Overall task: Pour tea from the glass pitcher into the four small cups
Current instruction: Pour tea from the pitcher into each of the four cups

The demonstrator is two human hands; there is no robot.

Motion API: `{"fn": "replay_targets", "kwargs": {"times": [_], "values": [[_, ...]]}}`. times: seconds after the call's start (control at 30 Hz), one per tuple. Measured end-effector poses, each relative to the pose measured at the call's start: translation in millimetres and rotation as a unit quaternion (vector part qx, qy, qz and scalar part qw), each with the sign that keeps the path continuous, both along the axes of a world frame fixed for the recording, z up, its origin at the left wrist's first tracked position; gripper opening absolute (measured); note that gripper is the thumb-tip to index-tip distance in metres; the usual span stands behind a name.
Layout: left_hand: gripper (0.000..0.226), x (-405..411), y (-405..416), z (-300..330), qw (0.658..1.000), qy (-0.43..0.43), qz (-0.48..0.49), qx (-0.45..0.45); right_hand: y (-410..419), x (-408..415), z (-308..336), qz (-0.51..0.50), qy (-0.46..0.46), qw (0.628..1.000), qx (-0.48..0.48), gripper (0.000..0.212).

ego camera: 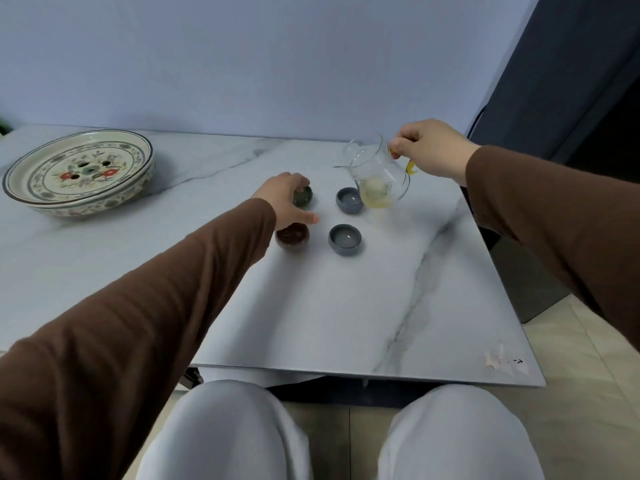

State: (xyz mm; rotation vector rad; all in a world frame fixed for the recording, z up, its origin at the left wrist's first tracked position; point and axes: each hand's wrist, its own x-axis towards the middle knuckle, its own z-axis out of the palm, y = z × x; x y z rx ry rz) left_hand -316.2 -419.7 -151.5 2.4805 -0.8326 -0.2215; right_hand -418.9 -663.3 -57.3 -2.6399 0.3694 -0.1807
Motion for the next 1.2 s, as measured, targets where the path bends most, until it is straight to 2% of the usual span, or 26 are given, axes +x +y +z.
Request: {"fn": "replay_targets", "kwargs": {"times": [0.2,0.57,0.93,1.2], "values": [[0.076,22,-54,2,0.999,-0.011,-0.033,0.041,-32,8,-5,-0.023,0.001,0.999,-0.048,0.023],[0.078,59,-97,-19,0.984,-0.050,-0.096,0.142,-44,36,-31,0.017,0.043,0.987,-0.154,0.026],[0.062,64,-103,-29,0.982,-0.059,-0.111,0.139,-35,55,-37,0.066,0.038,0.952,-0.296,0.022],[0.062,63,-104,-31,0.984,-0.051,-0.106,0.136,-23,61,-35,0.110,0.012,0.913,-0.393,0.024]]}}
